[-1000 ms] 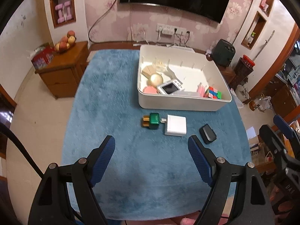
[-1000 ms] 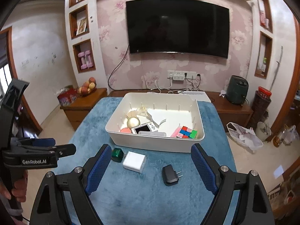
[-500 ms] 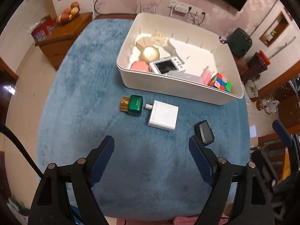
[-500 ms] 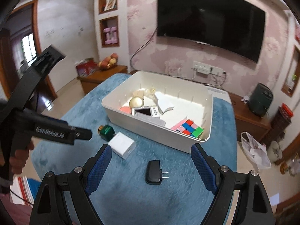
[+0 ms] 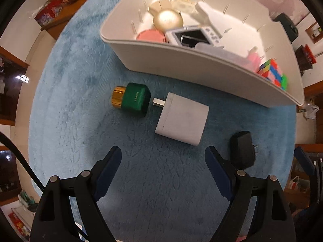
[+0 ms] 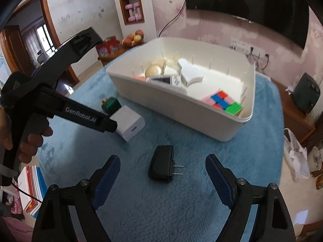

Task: Organize rigid objects
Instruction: 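Lower the left tool to the white cube charger while the right tool approaches the black plug adapter, then grasp the white cube charger with the left tool while the right tool grasps the black adapter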

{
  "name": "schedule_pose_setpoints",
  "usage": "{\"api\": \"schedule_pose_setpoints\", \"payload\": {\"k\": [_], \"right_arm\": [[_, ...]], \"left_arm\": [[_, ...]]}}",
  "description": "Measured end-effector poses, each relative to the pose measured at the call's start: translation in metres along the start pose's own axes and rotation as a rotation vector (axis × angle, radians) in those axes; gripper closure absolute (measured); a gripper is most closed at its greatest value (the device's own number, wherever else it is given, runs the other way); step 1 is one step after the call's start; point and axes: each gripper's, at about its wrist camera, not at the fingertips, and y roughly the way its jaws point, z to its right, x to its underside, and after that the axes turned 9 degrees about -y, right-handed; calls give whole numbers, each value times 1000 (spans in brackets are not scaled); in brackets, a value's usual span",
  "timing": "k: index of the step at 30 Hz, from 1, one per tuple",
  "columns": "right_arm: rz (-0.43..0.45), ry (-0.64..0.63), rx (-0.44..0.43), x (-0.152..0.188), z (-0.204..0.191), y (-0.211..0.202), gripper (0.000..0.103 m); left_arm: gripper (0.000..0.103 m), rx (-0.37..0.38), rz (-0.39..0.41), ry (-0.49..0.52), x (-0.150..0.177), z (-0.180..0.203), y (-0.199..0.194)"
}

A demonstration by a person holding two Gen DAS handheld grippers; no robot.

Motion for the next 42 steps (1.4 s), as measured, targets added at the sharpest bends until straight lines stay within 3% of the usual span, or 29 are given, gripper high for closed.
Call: {"api": "schedule_pose_setpoints", "payload": {"k": [13, 22, 32, 36, 42], "right_arm": [[-95, -10, -51, 11, -3, 61, 16], [-114, 3, -59, 18, -6, 73, 16], [-109, 2, -1, 19, -5, 70, 39], [-113, -3, -10, 23, -6, 63, 45], [-140, -13, -16, 24, -6, 60, 46]], "left_arm": [[13, -20, -72, 24, -20, 9, 36], [13, -28, -99, 24, -26, 13, 57], [14, -51, -116, 15, -29, 19, 70], [21, -41, -117, 31, -35, 26, 74], [38, -35, -98, 45, -38, 29, 64]]}}
